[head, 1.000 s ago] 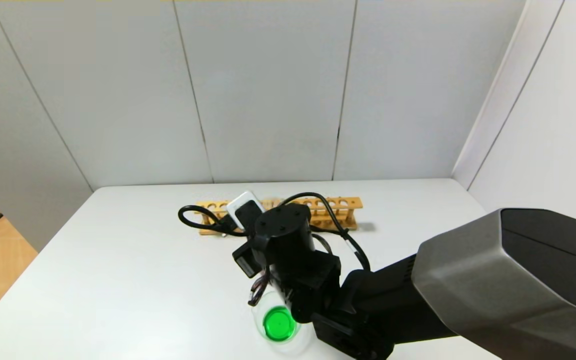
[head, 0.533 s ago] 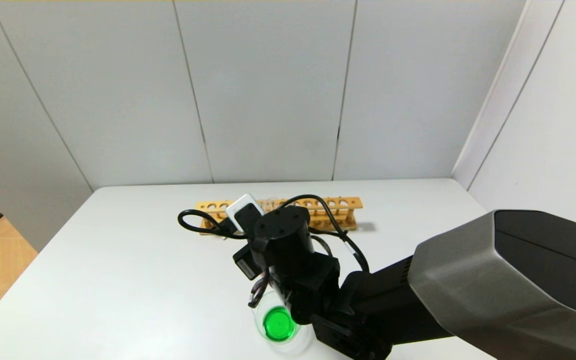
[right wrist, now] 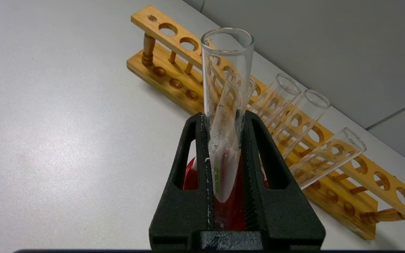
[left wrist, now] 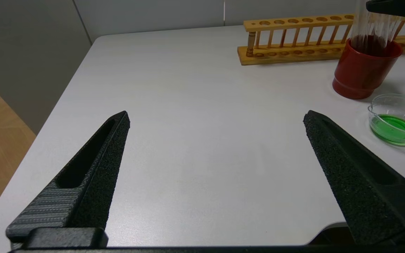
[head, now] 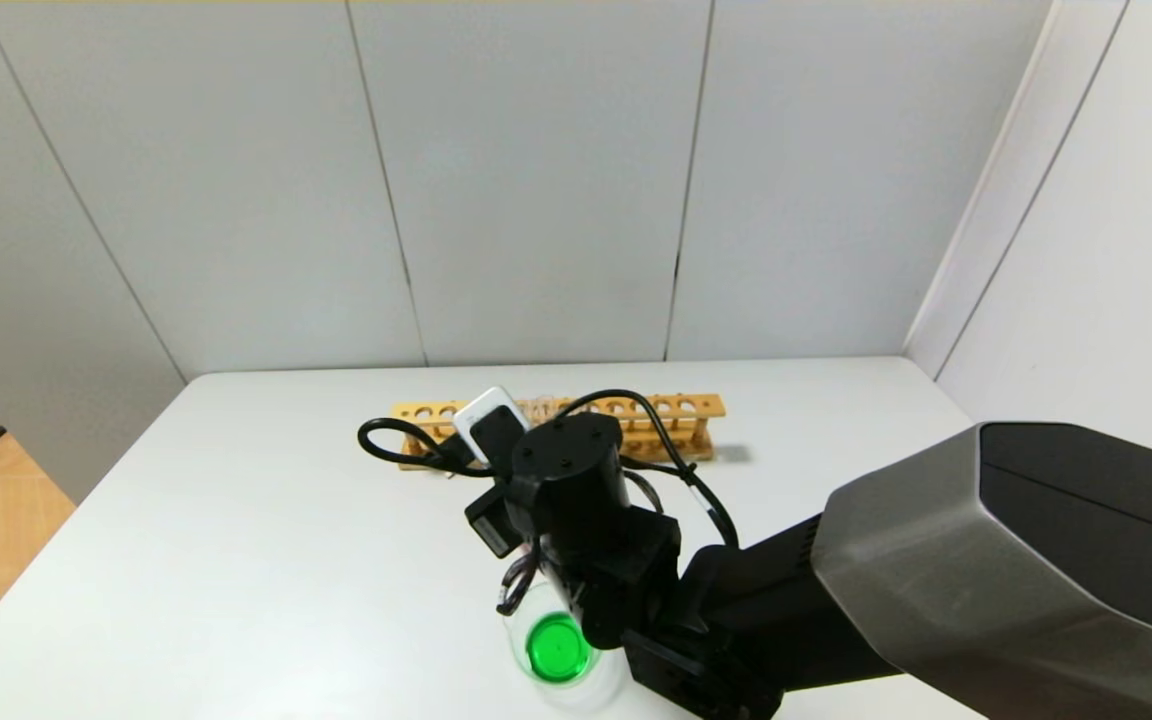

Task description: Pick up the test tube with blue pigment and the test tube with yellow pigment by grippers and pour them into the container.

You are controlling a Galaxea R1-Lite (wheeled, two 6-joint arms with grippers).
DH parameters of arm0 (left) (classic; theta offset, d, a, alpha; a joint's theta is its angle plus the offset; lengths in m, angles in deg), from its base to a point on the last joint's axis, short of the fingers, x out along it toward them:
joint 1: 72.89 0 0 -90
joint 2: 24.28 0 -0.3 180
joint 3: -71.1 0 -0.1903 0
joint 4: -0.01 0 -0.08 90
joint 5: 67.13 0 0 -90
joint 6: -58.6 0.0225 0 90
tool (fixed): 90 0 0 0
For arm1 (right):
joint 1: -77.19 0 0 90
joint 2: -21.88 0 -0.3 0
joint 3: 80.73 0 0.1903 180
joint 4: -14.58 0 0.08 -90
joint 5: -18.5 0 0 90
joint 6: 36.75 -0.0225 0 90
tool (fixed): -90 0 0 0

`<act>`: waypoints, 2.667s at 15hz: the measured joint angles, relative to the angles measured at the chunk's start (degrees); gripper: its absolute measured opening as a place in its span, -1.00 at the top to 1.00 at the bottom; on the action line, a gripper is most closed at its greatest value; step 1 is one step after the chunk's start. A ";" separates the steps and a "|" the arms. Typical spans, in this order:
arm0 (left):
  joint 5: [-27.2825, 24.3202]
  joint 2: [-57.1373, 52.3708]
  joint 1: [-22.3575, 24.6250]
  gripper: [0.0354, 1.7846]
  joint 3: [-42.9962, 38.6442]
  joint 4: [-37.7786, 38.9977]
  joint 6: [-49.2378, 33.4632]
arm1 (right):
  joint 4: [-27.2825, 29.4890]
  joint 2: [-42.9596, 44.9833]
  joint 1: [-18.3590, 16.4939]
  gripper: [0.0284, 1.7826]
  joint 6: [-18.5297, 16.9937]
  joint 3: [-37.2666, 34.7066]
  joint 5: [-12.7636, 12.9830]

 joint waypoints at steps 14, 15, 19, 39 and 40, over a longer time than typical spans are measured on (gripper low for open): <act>0.02 0.00 0.00 -0.96 0.00 0.00 0.02 | -0.85 0.77 -0.06 -0.92 0.74 0.00 0.12; 0.00 0.00 0.00 -0.96 0.00 0.00 0.05 | -0.83 1.79 -0.06 -0.96 0.78 0.20 0.12; 0.02 0.00 0.00 -0.96 0.00 -0.02 0.02 | -0.30 9.26 -0.83 -0.96 0.59 0.30 0.43; 0.00 0.00 0.00 -0.96 0.00 0.00 0.02 | 42.80 96.40 -47.93 -0.96 8.61 -20.61 1.57; 0.02 0.00 0.00 -0.96 0.00 0.00 0.00 | 44.20 100.12 -49.02 -0.96 8.56 -21.48 2.22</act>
